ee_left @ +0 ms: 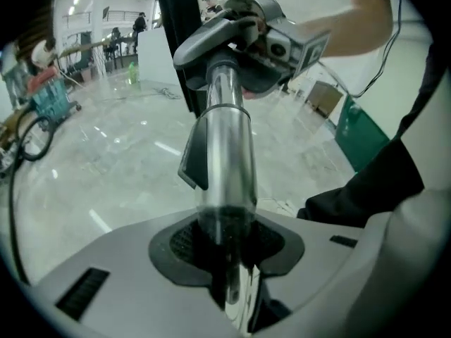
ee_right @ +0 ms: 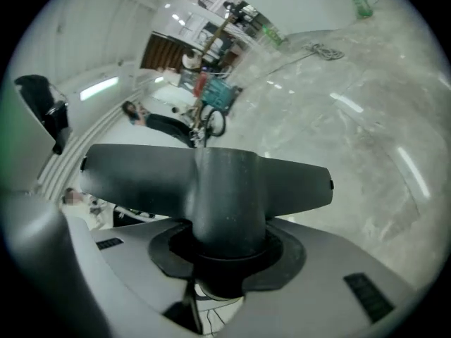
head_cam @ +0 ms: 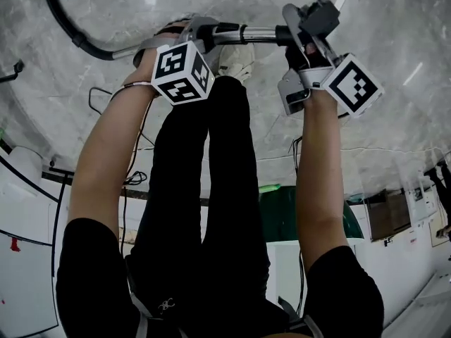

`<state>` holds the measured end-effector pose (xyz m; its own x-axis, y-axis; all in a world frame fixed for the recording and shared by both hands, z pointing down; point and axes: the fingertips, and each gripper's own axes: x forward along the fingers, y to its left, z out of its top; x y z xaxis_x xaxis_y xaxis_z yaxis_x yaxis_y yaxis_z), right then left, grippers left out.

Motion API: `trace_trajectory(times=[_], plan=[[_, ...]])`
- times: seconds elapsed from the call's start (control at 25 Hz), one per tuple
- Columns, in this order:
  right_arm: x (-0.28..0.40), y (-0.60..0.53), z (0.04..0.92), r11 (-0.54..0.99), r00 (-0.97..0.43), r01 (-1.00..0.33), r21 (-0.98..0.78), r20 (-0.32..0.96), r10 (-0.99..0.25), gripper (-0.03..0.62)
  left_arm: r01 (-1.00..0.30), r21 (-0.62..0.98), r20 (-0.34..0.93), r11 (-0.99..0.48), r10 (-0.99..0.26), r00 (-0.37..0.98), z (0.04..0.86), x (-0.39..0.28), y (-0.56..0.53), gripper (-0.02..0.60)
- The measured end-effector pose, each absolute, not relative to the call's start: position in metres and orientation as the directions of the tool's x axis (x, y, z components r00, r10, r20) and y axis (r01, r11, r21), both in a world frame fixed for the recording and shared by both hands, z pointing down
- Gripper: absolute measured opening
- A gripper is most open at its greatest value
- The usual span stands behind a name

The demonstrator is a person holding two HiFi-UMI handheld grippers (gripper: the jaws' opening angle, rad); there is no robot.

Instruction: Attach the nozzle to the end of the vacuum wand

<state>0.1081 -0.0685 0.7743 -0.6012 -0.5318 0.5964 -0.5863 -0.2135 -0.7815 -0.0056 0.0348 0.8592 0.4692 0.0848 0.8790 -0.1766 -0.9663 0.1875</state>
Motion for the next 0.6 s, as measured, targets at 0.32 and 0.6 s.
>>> trace_trajectory(times=[0.32,0.6], plan=[[0.103,-0.069,0.785,-0.333,-0.497,-0.612,-0.718,0.676,-0.544,0.149,-0.199,0.305,0.855,-0.931,0.175,0.489,0.855,-0.002,0.039,0.135],[0.084,-0.070,0.758,-0.045,-0.640,-0.551,-0.833,0.457,-0.617,0.143,-0.104,0.410,0.788,-0.906,0.294,0.541,0.841,-0.004,0.049,0.132]])
